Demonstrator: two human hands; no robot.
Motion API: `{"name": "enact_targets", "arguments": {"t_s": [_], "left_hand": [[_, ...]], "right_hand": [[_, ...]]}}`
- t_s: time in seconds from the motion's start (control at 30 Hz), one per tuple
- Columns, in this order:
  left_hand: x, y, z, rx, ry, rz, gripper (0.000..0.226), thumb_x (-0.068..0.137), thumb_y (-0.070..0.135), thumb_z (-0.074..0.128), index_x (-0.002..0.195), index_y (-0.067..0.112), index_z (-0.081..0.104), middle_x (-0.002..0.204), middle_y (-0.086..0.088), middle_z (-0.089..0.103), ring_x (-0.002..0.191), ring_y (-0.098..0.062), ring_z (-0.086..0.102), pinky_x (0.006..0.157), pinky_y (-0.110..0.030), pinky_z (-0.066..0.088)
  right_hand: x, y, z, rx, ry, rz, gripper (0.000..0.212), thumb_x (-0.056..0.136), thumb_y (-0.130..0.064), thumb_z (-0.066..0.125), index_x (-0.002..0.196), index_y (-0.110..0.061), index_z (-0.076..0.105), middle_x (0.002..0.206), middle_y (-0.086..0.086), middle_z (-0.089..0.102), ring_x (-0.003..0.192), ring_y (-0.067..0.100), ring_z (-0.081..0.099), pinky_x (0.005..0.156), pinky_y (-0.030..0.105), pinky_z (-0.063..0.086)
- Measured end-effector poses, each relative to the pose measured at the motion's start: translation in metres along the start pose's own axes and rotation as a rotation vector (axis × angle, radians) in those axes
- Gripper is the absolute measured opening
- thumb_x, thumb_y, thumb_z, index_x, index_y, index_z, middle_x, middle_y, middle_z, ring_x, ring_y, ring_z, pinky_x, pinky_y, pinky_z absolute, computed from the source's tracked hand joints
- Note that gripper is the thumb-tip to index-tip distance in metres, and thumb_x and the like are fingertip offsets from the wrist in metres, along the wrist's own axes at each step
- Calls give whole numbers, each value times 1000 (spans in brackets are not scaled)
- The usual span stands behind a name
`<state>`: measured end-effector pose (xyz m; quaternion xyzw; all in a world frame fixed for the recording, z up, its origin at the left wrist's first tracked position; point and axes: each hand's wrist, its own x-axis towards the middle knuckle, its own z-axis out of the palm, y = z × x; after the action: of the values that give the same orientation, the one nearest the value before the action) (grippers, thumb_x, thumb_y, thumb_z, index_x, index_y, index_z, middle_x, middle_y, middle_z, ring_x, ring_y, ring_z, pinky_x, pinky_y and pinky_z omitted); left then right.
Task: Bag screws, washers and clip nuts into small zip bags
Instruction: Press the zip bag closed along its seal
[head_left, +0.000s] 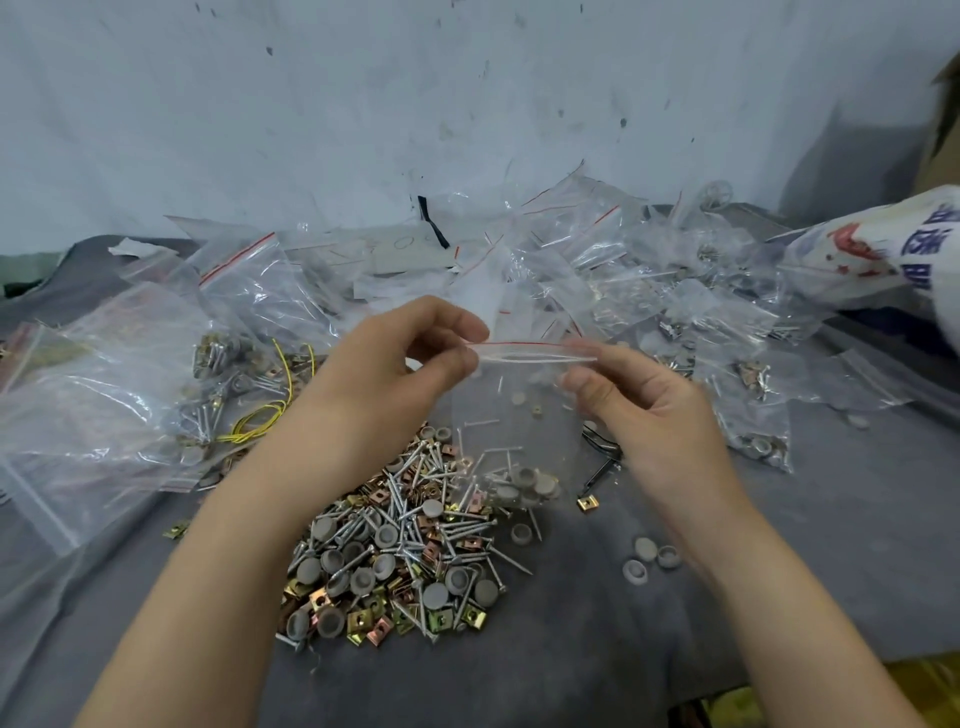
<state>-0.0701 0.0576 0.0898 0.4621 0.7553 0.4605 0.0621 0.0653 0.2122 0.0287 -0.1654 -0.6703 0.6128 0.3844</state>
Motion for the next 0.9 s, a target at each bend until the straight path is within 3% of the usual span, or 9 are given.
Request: {"name": "enact_targets", "arguments": {"t_s": [0.13,0.23,0.4,0.7,0.9], "left_hand": [[0,-9,7,-296,67,-60,27,92,10,66,109,31,66,92,5,73,88,-6,66,83,-23,48],[0,-18,18,-402,92,-135,25,92,12,66,111,29,66,88,5,72,82,-7,64,75,-24,50],[-2,-30,31,-390,108,-238,11,93,18,65,101,23,70,88,-1,74,77,-4,65,69,-18,52],[-1,-33,28,-318,137,-189,8,92,30,65,90,28,72,81,5,73,74,0,63,65,-9,48],[0,-31,23,-320,137,-152,7,90,36,65,88,33,72,87,-2,72,73,-6,60,72,-28,51]], "right_hand": [[3,3,0,72,109,44,16,76,-39,70,86,-30,78,82,-8,76,77,7,65,77,20,55],[3,7,1,121,127,79,24,73,-46,71,87,-28,79,83,-7,76,76,7,66,76,22,57],[5,8,6,149,125,86,18,76,-46,70,85,-35,80,82,-8,76,73,3,66,72,16,56],[10,9,9,158,146,72,18,77,-45,71,84,-31,80,77,-7,73,72,3,64,69,16,54],[8,9,10,125,149,6,18,76,-50,72,89,-40,80,75,-10,72,71,2,62,76,20,55]]}}
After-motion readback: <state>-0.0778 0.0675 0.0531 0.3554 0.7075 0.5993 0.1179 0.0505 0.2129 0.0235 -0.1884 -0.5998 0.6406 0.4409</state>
